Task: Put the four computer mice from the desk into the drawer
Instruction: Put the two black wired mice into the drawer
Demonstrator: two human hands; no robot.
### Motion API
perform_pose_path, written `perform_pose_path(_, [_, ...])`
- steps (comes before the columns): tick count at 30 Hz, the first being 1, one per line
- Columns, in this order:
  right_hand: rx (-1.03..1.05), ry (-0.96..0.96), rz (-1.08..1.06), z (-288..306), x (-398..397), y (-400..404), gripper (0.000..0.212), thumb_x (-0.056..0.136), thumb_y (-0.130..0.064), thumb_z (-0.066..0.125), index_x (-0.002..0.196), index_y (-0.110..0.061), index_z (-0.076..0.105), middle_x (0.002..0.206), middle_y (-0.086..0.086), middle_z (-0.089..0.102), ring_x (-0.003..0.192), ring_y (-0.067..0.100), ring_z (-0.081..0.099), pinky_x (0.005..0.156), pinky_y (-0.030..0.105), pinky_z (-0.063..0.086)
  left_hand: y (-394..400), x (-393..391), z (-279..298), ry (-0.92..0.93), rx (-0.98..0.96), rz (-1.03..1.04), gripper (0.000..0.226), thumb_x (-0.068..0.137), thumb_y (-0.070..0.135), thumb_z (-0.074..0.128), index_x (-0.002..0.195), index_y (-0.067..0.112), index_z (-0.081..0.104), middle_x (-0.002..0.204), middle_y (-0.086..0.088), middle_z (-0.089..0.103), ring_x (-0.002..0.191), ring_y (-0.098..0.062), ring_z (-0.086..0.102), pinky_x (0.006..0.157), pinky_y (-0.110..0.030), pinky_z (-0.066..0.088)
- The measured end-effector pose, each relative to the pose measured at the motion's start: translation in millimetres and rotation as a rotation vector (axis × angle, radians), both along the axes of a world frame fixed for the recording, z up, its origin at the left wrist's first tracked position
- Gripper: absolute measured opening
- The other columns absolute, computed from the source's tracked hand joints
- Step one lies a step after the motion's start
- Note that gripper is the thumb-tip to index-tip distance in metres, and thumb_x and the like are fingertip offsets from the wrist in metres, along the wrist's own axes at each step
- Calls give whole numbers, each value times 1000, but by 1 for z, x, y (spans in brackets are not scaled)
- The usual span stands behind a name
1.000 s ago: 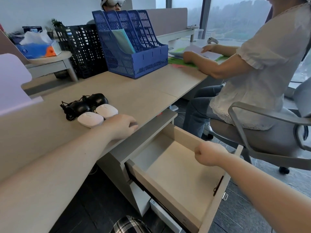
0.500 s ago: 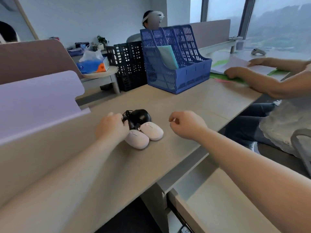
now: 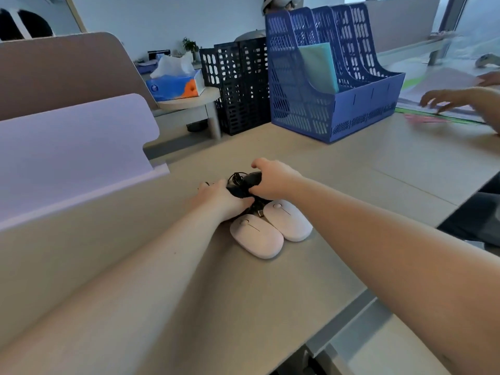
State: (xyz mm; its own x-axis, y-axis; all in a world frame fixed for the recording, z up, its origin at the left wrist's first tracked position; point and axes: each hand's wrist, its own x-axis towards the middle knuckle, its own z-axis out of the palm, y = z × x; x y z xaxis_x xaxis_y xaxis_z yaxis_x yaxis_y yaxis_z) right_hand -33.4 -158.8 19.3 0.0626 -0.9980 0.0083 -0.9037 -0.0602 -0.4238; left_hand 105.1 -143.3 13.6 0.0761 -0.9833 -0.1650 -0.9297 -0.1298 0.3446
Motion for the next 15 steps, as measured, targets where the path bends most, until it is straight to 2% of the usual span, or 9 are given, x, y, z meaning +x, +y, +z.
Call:
perform_pose_path(3, [54, -9, -14, -6, 4, -10, 65, 83, -32, 64, 141, -20, 36, 125, 9, 59, 110, 30, 58, 83, 38, 53, -9, -7, -2, -32, 45, -20, 76, 46, 71, 52, 115, 40, 57, 121, -5, 61, 119, -26, 46, 95, -38, 46])
perform_pose_path(6, [64, -36, -26, -7, 4, -14, 67, 82, -35, 66, 139, -19, 37, 124, 8, 59, 111, 30, 58, 82, 36, 51, -10, -9, 2, 12, 53, 35, 74, 49, 60, 58, 119, 37, 57, 123, -9, 54, 118, -26, 48, 95, -39, 50])
perform_pose_path(9, [64, -57, -53, -10, 1, -16, 67, 80, -33, 65, 139, -19, 37, 123, 8, 59, 109, 29, 58, 85, 38, 54, -10, -7, -3, 82, 4, 114, 64, 64, 55, 60, 123, 33, 55, 126, -10, 39, 110, -32, 53, 91, -36, 50])
perform_pose_path(13, [44, -68, -114, -15, -5, -17, 63, 76, -34, 66, 133, -20, 42, 117, 7, 60, 105, 30, 58, 87, 42, 55, -7, 2, -14, 55, -89, 189, 72, 65, 64, 58, 131, 37, 47, 121, -5, 31, 113, -34, 51, 94, -41, 48])
perform_pose_path(15, [38, -65, -127, -17, -9, -17, 61, 74, -35, 67, 129, -19, 45, 114, 7, 61, 103, 29, 59, 85, 41, 56, -9, 3, -16, 13, -100, 196, 77, 63, 70, 60, 131, 38, 46, 125, -5, 33, 113, -34, 52, 93, -41, 49])
